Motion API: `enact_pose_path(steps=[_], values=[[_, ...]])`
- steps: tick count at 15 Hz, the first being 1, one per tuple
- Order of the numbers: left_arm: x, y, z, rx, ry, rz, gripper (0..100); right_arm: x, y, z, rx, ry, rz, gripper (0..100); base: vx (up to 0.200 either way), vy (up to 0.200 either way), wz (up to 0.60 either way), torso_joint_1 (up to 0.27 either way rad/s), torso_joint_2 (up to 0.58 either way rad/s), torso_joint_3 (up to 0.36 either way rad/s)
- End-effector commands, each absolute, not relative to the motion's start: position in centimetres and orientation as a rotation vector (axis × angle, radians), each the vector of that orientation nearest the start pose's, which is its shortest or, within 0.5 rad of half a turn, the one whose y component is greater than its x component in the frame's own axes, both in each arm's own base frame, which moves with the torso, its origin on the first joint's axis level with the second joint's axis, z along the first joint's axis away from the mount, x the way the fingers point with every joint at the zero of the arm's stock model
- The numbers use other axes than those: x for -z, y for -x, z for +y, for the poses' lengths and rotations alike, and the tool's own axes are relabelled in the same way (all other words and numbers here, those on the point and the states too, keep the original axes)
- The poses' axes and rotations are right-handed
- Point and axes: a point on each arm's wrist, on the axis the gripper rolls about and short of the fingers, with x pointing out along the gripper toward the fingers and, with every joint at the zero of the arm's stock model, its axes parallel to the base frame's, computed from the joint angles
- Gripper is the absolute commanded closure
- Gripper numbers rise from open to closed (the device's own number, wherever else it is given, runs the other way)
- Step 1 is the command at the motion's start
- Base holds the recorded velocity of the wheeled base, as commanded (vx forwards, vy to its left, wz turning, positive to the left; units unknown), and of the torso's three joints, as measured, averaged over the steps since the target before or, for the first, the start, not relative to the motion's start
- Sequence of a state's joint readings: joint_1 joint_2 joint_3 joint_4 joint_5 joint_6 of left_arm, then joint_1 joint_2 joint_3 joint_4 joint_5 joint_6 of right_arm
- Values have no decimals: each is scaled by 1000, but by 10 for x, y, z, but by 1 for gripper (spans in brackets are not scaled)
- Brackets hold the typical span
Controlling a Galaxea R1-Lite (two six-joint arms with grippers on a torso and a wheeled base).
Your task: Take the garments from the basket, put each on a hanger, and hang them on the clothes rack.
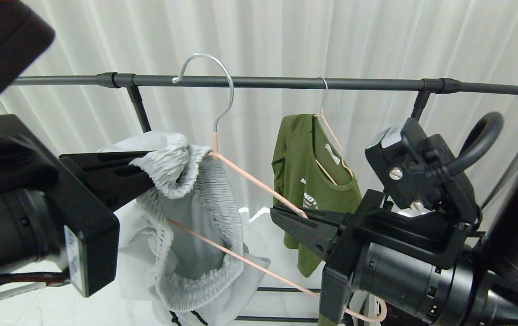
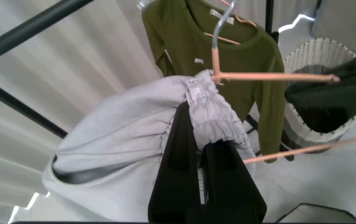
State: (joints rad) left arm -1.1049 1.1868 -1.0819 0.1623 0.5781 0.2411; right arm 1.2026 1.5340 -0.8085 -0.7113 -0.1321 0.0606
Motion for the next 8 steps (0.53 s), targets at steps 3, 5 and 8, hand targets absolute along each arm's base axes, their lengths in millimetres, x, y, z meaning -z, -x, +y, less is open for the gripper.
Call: enact_pose_path(steps=[3, 5, 8], values=[[-309, -85, -141, 544, -437, 116, 100, -246, -96, 249, -1078, -33, 5, 100, 0, 0, 0, 0, 0, 0], [-309, -85, -141, 544, -436, 115, 100, -251, -95, 245, -1078, -16, -28, 100, 0, 0, 0, 0, 0, 0], [-310, -84, -141, 547, -433, 112, 0, -257, -93, 243, -1080, -5, -60, 100, 0, 0, 0, 0, 0, 0]])
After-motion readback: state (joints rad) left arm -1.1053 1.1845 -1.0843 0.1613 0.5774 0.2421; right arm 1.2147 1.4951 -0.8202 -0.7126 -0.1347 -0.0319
